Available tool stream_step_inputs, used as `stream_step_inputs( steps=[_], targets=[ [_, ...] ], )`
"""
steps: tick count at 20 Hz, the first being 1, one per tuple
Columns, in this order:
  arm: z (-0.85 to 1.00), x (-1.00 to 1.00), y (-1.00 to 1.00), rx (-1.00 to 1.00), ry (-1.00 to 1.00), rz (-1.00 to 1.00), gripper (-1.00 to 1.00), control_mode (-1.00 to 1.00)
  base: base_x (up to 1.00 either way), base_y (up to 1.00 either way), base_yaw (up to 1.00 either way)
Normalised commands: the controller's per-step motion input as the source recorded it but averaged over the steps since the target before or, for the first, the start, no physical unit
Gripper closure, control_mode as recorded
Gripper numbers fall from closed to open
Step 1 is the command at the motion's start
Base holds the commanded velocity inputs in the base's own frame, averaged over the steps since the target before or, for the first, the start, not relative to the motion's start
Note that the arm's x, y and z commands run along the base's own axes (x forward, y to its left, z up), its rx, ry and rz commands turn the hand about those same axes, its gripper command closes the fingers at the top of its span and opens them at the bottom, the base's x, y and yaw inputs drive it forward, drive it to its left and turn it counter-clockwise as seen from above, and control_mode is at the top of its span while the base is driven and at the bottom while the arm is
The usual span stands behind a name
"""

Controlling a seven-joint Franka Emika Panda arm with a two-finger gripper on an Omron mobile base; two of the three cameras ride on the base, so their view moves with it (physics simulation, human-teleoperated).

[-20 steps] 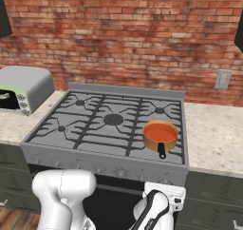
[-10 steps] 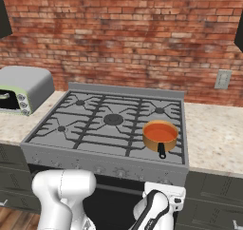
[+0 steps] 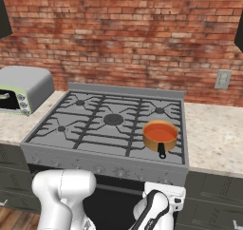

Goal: Wait until the marinara sauce is simmered to a deep red color and then turn off the stove.

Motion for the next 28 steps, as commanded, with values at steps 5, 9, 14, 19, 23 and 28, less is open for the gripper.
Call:
stream_step_inputs(
  steps=[5, 9, 14, 19, 23, 28],
  targets=[
    [0.00, 0.00, 0.00, 0.00, 0.00, 0.00, 1.00, -1.00, 0.00, 0.00, 0.00],
    [0.00, 0.00, 0.00, 0.00, 0.00, 0.00, 1.00, -1.00, 0.00, 0.00, 0.00],
    [0.00, 0.00, 0.00, 0.00, 0.00, 0.00, 1.00, -1.00, 0.00, 0.00, 0.00],
    [0.00, 0.00, 0.00, 0.00, 0.00, 0.00, 1.00, -1.00, 0.00, 0.00, 0.00],
    [0.00, 0.00, 0.00, 0.00, 0.00, 0.00, 1.00, -1.00, 0.00, 0.00, 0.00],
    [0.00, 0.00, 0.00, 0.00, 0.00, 0.00, 1.00, -1.00, 0.00, 0.00, 0.00]
  ],
)
